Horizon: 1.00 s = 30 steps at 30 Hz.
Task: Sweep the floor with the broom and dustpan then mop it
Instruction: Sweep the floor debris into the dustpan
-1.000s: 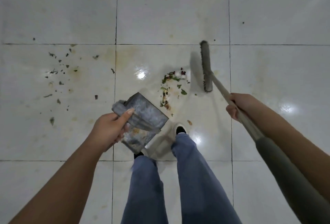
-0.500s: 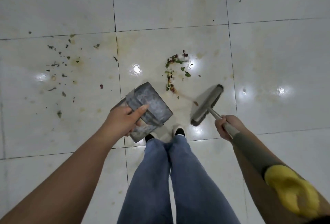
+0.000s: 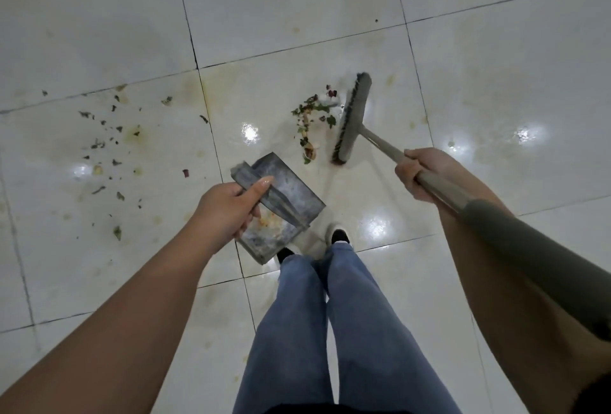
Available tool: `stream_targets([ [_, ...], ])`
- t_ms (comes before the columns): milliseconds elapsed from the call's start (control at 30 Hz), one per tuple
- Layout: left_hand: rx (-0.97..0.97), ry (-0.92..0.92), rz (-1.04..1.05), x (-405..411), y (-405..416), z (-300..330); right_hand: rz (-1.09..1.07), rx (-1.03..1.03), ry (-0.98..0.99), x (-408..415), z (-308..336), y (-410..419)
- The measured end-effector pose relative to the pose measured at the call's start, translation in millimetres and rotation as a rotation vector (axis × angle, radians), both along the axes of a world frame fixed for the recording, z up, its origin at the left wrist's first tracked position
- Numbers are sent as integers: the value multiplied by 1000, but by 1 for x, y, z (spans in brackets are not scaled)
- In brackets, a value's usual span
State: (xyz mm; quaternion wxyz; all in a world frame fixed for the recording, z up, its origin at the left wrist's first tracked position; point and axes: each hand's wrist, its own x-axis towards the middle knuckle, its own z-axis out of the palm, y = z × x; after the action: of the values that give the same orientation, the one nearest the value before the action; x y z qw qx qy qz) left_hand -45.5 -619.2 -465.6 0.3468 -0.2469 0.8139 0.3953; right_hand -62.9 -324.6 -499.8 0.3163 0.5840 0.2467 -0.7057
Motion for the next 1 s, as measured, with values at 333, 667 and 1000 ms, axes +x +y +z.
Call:
stream_targets([
  [333, -38, -8, -147, -24, 31, -12, 107, 115, -70, 3, -21, 4],
  [667, -37, -12, -24, -33, -1, 13, 440, 300, 2, -34, 12, -35],
  [1000, -4, 51, 448, 40, -108, 25, 784, 100, 83, -56, 44, -140],
])
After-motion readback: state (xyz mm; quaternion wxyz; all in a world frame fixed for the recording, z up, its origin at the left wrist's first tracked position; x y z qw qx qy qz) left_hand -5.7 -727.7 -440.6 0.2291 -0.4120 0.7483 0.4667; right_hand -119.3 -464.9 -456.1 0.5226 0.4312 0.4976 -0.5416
